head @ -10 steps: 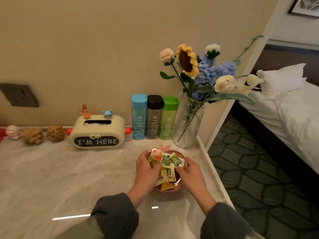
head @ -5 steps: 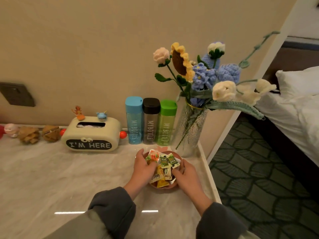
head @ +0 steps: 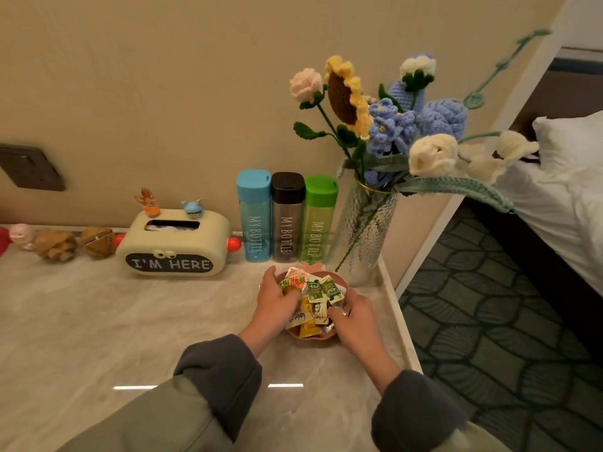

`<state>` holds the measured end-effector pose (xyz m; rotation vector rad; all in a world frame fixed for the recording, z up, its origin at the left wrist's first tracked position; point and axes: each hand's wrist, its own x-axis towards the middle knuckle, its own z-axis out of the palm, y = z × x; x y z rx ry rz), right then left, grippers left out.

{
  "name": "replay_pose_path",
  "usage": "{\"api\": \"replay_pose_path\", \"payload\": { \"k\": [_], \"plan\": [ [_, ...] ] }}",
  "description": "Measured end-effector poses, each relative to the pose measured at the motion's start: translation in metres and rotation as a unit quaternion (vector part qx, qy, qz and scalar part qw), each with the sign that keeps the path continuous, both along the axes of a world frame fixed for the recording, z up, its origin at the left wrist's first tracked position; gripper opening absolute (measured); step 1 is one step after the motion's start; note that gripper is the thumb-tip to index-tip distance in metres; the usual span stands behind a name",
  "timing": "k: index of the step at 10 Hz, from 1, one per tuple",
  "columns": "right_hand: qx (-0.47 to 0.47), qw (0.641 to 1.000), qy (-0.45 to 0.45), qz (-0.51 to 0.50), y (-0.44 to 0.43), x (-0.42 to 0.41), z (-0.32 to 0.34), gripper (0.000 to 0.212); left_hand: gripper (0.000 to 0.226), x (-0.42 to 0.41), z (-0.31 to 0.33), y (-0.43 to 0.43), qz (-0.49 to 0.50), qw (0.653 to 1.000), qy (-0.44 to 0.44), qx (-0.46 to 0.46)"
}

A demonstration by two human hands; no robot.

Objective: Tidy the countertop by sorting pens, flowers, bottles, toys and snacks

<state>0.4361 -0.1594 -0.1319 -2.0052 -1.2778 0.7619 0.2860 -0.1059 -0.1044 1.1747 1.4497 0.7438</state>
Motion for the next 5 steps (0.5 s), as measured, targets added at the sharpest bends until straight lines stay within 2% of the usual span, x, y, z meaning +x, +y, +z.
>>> {"api": "replay_pose_path", "payload": {
  "k": [2, 3, 5],
  "plan": [
    [0.002, 1.0, 0.016, -0.001, 0.0, 0.002, -0.006, 0.051, 0.078, -0.002, -0.001, 0.002, -0.01, 1.0, -0.005, -0.008],
    [0.008, 1.0, 0.019, 0.003, -0.001, 0.001, 0.002, 0.043, 0.078, -0.002, 0.0, 0.002, -0.008, 1.0, -0.005, -0.003],
    [0.04, 0.999, -0.015, -0.011, -0.01, -0.002, 0.015, 0.046, 0.071, -0.007, 0.003, -0.003, 0.019, 0.999, 0.016, 0.039]
  ]
}}
